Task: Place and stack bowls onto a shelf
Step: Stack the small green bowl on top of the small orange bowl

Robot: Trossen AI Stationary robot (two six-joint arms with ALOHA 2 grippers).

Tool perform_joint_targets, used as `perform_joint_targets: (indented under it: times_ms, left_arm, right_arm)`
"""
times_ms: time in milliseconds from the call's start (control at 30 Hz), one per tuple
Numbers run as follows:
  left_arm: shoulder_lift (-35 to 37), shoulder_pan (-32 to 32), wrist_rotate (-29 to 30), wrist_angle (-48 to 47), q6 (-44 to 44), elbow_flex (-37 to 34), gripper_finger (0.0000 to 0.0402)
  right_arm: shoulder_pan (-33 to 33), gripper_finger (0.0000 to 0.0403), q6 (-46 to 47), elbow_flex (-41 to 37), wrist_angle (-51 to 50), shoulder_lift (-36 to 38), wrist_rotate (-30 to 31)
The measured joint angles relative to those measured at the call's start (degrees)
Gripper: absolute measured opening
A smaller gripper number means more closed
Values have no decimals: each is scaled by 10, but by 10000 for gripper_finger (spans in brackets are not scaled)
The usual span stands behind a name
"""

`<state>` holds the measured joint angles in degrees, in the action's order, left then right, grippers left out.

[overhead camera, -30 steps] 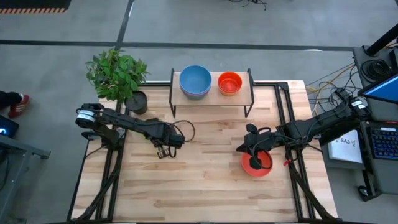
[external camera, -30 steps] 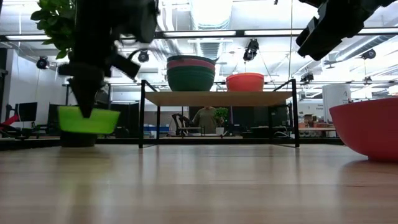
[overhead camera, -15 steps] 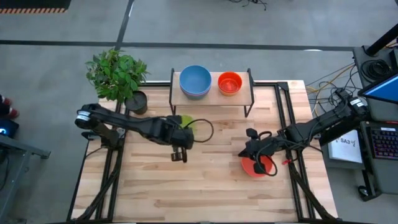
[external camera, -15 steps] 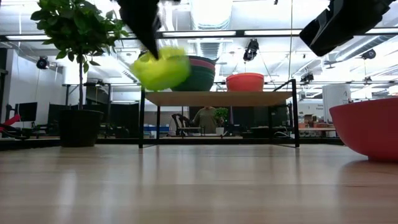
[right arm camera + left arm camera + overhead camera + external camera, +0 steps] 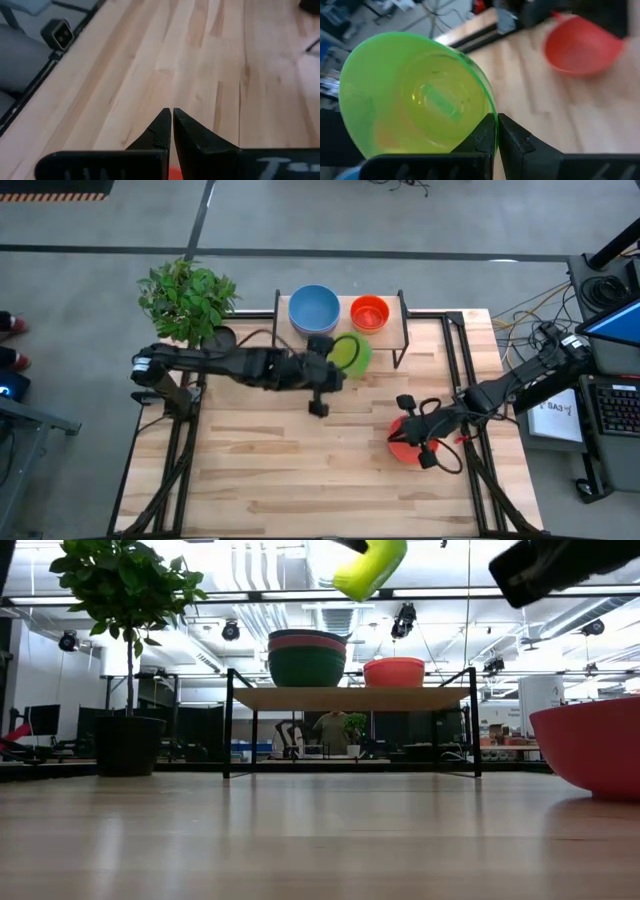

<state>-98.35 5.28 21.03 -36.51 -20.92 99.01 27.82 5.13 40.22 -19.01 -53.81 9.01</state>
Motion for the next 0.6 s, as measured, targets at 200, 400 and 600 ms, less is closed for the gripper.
perform_joint_targets:
  times_ms: [200,400,600]
  left_arm:
    - [-51,-59,0,38,-17,66,0]
    - [-140,-102,-6,6,-31,182,0]
    - [-249,-137,-7,-128,-54,345,0]
  right_arm:
    - [1,9,-48,-20,45,21,-19]
    - [1,9,-49,-40,46,50,-20]
    - [1,9,-37,-46,43,88,-34]
